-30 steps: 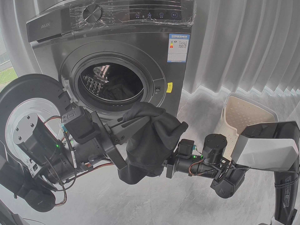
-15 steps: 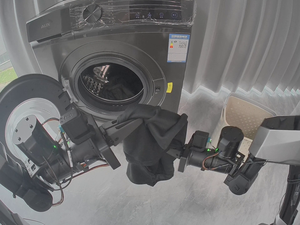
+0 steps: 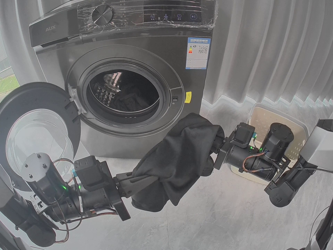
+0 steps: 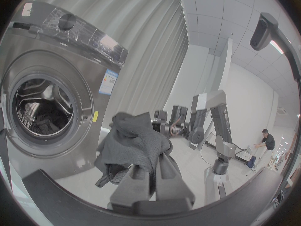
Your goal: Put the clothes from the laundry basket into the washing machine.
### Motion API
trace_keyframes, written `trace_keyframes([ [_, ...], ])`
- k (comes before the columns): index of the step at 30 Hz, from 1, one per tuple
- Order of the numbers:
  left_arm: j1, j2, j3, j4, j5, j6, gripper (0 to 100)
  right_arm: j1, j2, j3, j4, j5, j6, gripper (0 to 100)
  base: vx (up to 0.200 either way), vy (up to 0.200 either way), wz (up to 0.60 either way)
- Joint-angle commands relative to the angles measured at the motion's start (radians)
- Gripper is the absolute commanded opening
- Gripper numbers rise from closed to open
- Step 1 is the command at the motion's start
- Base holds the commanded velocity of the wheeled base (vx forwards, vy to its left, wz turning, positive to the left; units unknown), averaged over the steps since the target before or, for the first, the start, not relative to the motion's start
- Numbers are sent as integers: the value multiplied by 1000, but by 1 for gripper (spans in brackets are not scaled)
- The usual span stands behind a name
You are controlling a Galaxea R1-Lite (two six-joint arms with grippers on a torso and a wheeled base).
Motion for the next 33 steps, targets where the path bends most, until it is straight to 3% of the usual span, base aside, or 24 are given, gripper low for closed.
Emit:
trace_keyframes([
  [1,-8,43,28,-1,0,9,0,2,-58,-8,-3,-5,13,0,0,0,0],
  [6,-7,119,20,-3,6,31,0,10,-104,-6,-3,-5,16,0,0,0,0],
  [17,7,126,-4,-3,8,27,0,16,-108,0,-3,-5,14,0,0,0,0],
  [18,7,126,-4,-3,8,27,100,16,-108,0,-3,-5,14,0,0,0,0],
  [33,5,40,8,-3,-1,4,100,14,-122,21,-1,-5,16,0,0,0,0],
])
